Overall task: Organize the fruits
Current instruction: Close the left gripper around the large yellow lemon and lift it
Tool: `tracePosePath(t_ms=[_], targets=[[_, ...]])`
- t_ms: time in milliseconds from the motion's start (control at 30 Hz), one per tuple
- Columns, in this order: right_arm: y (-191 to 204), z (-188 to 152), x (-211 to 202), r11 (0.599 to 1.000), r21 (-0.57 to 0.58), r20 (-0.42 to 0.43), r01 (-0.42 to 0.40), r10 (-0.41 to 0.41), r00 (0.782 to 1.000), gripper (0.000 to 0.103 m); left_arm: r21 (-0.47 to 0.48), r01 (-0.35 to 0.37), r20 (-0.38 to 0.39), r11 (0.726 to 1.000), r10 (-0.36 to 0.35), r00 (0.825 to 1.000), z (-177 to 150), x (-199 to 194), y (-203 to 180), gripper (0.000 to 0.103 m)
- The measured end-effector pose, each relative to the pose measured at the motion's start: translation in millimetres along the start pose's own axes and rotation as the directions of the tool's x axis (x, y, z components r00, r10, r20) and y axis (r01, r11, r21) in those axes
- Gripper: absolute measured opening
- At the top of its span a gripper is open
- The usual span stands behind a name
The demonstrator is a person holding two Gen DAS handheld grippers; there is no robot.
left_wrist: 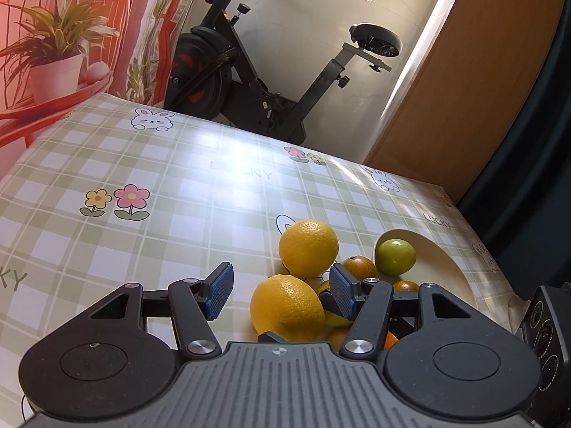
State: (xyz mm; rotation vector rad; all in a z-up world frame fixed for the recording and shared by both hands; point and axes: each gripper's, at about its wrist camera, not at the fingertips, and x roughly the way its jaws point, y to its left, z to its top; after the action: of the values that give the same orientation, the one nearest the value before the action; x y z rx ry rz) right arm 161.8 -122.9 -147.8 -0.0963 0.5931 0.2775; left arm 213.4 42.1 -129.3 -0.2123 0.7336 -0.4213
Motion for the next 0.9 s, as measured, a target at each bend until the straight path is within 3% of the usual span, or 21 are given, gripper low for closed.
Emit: tracePosePath(t_ms=[533,900], targets=[[13.7,1.9,18.3,0.994,-0.089,-0.011,0.068,-0.070,0.998,0.065,-0.037,0.023,-0.057,0.999,-0.025,0.998,-16.3,18.9,8.4,0.062],[24.7,-1.8,11.3,0.989,-0.143,0.009,0.044,-0.043,0.999,0.065,-0.034,0.019,-0.070,0.999,-0.021,0.997,-20.2,20.2,13.9,0.066]])
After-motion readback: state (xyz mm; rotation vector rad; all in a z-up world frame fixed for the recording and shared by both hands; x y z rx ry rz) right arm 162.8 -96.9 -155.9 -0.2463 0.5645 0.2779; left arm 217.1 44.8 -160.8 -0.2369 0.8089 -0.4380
